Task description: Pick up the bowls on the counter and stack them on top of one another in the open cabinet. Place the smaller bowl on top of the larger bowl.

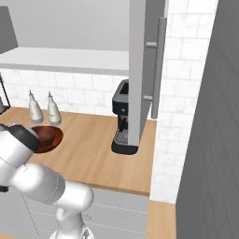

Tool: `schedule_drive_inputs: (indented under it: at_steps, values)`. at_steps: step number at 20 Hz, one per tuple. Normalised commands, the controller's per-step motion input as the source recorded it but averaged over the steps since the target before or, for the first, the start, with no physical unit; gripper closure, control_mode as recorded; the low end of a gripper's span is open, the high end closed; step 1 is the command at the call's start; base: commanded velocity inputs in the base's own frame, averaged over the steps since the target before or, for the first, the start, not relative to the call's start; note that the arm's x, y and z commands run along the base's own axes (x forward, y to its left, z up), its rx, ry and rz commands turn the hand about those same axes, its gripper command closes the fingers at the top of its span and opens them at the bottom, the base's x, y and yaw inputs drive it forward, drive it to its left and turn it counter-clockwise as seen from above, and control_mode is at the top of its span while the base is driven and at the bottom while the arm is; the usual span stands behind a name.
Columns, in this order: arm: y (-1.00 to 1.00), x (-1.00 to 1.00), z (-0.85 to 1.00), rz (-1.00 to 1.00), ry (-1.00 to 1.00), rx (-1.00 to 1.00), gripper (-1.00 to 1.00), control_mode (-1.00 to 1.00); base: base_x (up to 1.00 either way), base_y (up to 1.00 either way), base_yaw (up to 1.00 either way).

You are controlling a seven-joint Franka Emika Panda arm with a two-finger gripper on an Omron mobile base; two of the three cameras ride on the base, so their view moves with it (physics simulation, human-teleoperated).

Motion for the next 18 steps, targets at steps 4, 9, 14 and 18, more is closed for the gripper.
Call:
schedule_drive_inputs:
  at_steps: [4, 9, 14, 18]
  values:
    - [0.00, 0.23, -0.20, 0.00, 0.00, -0.03, -1.00, -1.00, 0.00, 0.00, 0.00]
    - [0.00, 0.26, -0.04, 0.00, 0.00, 0.00, -1.00, -1.00, 0.00, 0.00, 0.00]
    - [0.00, 0.10, -0.39, 0.00, 0.00, -0.07, 1.00, -1.00, 0.00, 0.00, 0.00]
    - [-0.01, 0.12, -0.34, 0.00, -0.04, -0.06, 1.00, -1.00, 0.00, 0.00, 0.00]
